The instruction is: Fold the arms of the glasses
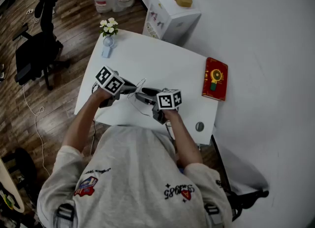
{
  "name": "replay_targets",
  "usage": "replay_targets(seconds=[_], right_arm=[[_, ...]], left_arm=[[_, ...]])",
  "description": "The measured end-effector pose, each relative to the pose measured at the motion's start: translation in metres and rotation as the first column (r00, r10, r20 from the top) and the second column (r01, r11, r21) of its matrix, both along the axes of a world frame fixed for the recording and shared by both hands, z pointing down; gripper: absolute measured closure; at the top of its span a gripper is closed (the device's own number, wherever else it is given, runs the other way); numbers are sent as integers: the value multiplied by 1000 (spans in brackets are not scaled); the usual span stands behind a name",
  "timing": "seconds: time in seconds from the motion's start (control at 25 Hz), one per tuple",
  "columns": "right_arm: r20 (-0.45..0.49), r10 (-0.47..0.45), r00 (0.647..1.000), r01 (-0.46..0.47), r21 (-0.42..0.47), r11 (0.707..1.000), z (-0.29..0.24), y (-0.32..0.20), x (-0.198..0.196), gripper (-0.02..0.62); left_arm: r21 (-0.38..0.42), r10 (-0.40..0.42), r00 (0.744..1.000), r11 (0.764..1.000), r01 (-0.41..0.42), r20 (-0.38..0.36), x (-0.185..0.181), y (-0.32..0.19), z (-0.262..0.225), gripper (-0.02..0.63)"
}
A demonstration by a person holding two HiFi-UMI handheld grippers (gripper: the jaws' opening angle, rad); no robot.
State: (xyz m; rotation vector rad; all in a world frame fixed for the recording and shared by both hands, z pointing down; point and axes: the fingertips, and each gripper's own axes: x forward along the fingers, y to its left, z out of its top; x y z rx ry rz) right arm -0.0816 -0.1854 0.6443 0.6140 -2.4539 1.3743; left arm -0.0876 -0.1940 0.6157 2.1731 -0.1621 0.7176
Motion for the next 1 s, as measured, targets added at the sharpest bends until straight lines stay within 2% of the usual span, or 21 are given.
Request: replay_targets(seconds=[0.68, 0.8, 0.88, 1.0], right_arm=[[-15, 32, 999, -32, 12, 999, 2, 0, 0, 354], [14, 121, 993, -121, 48, 991, -8, -11, 13, 356], [21, 209, 978, -210, 85, 974, -18, -24, 31, 365], [67, 321, 945, -326, 77, 942, -25, -33, 58, 381]], left_arm=[[1, -17, 1000, 1000, 17, -19, -1, -1, -6, 592], [27, -71, 997, 997, 71, -11, -11, -14, -6, 592], [30, -122, 993, 992, 122, -5, -19, -24, -5, 592], [20, -221, 975, 975, 221, 6, -34, -43, -3, 592]])
